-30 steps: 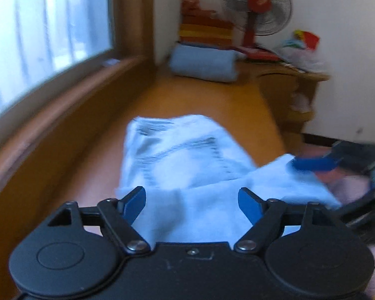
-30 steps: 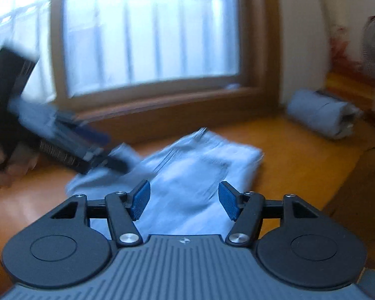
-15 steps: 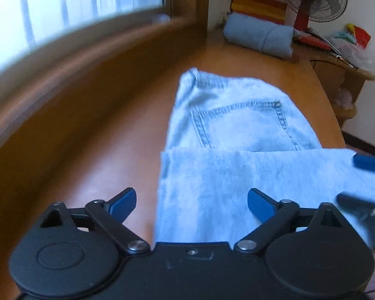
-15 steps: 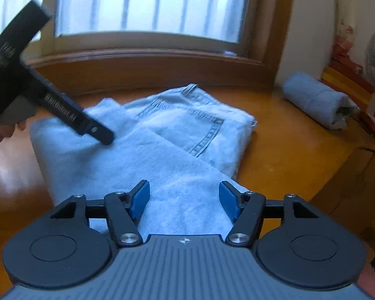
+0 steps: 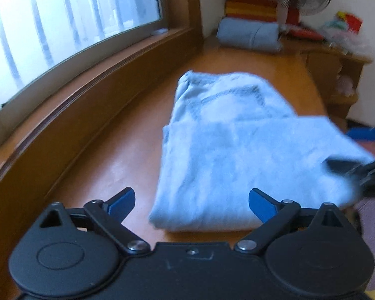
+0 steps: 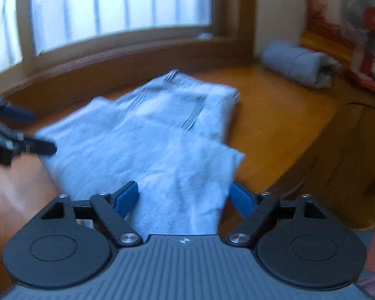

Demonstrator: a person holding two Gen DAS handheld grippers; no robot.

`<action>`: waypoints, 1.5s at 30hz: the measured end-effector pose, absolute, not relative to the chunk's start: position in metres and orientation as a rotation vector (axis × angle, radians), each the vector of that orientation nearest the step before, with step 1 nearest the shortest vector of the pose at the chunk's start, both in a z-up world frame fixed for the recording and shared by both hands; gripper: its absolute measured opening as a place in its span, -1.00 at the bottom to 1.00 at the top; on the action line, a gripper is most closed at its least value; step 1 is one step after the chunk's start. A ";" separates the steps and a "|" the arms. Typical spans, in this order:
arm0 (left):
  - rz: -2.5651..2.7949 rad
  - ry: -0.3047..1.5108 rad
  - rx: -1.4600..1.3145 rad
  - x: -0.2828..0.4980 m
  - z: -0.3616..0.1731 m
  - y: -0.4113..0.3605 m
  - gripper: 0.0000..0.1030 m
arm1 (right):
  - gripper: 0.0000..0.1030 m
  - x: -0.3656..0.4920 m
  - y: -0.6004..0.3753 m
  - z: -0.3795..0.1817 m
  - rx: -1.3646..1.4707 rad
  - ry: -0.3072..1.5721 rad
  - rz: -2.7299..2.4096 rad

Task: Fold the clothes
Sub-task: 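Lay the jeans fold down and open both grippers, then move both grippers to the folded edge of the jeans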

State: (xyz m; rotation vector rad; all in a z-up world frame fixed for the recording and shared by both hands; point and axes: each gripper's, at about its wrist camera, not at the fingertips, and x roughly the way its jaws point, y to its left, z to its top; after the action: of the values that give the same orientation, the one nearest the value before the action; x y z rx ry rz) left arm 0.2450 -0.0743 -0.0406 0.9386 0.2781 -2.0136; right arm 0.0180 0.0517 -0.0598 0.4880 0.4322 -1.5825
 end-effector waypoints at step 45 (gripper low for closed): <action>-2.057 0.430 0.980 0.255 -0.083 -0.077 0.93 | 0.64 0.053 0.089 -0.094 0.429 0.491 -1.582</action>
State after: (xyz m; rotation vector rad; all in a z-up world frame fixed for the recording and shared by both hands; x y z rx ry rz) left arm 0.2547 -0.0771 -0.0832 0.9802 0.4303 -2.0575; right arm 0.0526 0.0893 -0.0936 0.4287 0.4908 -1.5823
